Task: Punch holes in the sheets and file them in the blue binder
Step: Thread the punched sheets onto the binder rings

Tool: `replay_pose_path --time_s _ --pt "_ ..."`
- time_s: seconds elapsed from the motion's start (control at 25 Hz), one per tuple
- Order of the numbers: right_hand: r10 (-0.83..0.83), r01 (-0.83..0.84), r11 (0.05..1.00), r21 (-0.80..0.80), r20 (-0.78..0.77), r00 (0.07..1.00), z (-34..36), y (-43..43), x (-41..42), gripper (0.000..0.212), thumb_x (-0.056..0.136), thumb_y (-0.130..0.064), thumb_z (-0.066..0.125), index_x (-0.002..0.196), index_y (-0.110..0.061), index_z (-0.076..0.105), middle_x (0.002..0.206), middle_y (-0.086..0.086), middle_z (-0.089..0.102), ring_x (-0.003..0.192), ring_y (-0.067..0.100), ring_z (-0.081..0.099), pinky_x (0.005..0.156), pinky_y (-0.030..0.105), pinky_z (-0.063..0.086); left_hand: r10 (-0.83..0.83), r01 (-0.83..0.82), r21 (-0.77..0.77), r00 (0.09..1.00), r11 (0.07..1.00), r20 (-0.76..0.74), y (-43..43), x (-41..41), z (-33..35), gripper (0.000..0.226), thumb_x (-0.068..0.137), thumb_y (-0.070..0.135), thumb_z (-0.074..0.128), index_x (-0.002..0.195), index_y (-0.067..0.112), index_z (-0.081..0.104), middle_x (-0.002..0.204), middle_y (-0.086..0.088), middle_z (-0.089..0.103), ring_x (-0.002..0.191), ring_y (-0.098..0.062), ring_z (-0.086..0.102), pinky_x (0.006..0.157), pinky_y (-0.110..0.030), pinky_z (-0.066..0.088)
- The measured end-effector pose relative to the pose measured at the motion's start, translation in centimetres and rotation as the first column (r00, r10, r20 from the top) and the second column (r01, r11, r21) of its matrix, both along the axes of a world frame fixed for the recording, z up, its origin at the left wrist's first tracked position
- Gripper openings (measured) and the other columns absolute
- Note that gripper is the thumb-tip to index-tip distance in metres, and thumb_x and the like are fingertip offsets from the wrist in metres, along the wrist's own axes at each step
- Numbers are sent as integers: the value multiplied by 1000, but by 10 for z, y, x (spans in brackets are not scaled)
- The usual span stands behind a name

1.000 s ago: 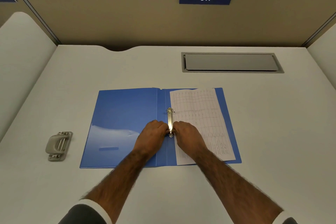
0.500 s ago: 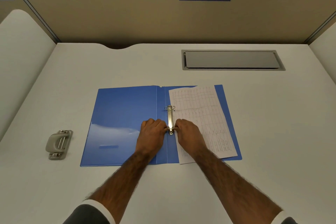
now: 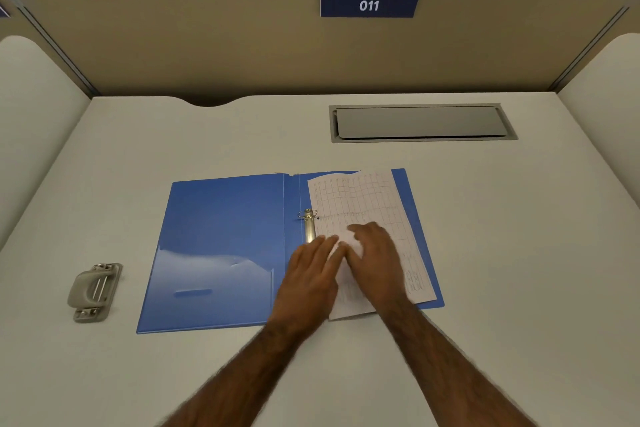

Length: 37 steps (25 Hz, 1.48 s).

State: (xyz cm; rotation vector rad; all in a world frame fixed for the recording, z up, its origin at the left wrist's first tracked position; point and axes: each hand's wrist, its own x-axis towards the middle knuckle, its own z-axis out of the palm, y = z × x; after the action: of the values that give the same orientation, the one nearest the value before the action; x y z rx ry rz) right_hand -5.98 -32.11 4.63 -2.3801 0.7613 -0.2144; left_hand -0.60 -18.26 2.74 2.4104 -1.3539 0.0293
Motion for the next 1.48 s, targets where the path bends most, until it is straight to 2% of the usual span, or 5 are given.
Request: replay_pose_path --time_s 0.16,0.6,0.84,1.0,1.48 --pt "-402 397 914 -79 -73 913 -8 -43 -40 46 91 -45 58 127 -17 51 129 7 56 117 24 52 100 39 46 -70 111 230 981 967 -180 -34 -17 -8 61 100 28 48 153 27 20 163 -3 17 151 -26 12 120 -45 10" --pt "-373 349 928 -134 -363 854 -11 -55 -36 68 85 -67 49 127 -14 45 124 8 52 116 25 51 95 41 48 -75 159 436 976 886 -204 -42 -18 -16 60 101 55 25 155 36 9 165 3 -2 152 -25 -4 117 -41 -5" --pt "-329 393 852 345 -228 916 -1 -78 -19 52 82 -64 57 73 -13 50 70 1 55 66 18 55 63 32 47 -88 181 429 970 885 -228 -41 -16 -11 57 101 52 29 154 35 15 165 0 4 151 -27 1 121 -47 6" --pt "-399 409 646 645 -172 901 19 -98 -19 45 83 -52 66 76 -8 60 81 7 70 73 24 68 69 37 57 -102 188 397 968 898 -229 -38 -15 -12 57 102 50 30 154 33 14 165 0 3 151 -26 0 121 -45 4" --pt "-224 241 855 459 -93 970 18 -94 -29 18 91 -13 54 102 -18 66 100 4 70 84 20 67 73 35 56 -24 119 248 935 961 -355 -29 -8 -1 50 102 46 38 148 28 36 159 1 26 146 -19 22 120 -40 20"
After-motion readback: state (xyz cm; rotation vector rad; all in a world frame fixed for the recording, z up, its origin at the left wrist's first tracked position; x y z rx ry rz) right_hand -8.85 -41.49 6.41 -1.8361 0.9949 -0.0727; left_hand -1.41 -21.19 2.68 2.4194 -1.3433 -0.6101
